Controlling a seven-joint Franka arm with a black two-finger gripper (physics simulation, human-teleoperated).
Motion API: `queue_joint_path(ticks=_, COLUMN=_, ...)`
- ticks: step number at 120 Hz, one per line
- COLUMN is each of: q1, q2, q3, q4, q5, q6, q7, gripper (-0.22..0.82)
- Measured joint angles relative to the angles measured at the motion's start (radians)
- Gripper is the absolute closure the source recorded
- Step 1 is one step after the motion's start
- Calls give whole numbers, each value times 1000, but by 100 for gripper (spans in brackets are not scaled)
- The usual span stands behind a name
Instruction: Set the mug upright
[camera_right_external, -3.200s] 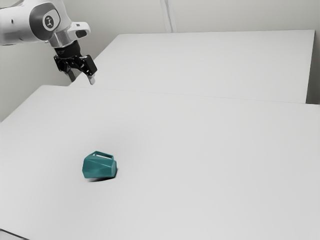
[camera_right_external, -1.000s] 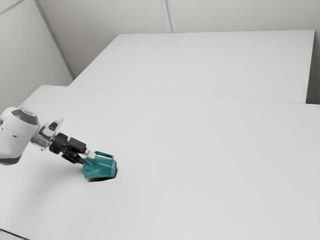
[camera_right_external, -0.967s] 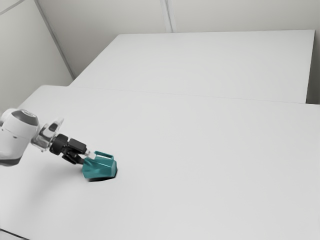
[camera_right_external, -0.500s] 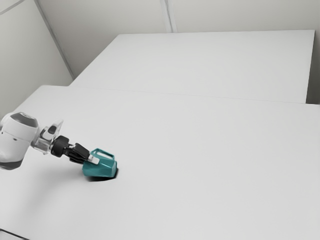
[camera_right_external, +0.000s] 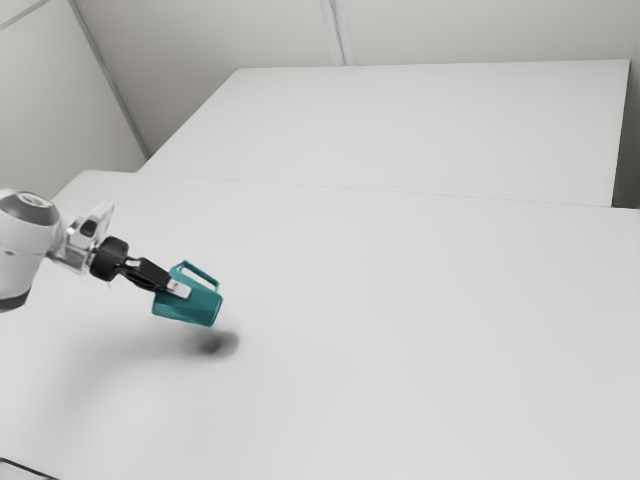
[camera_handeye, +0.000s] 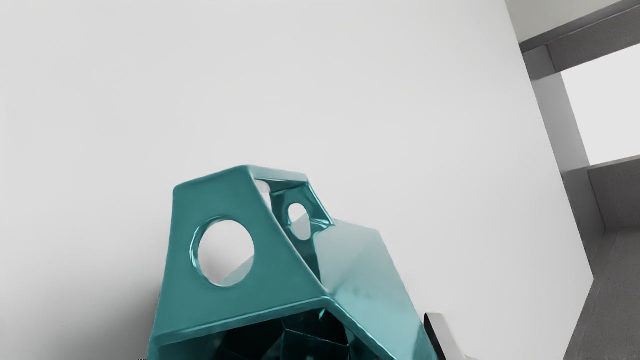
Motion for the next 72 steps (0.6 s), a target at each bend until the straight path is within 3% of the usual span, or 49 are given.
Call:
queue_joint_path(ticks=37, q1=-52, q2=-30, q3=-218, q4=157, q5=438, q6=112, q7=-161, gripper=75)
queue_joint_path(ticks=72, q1=-68, q2=-38, q3=-343, q4=121, q5=647, q6=297, q7=-345, gripper=75)
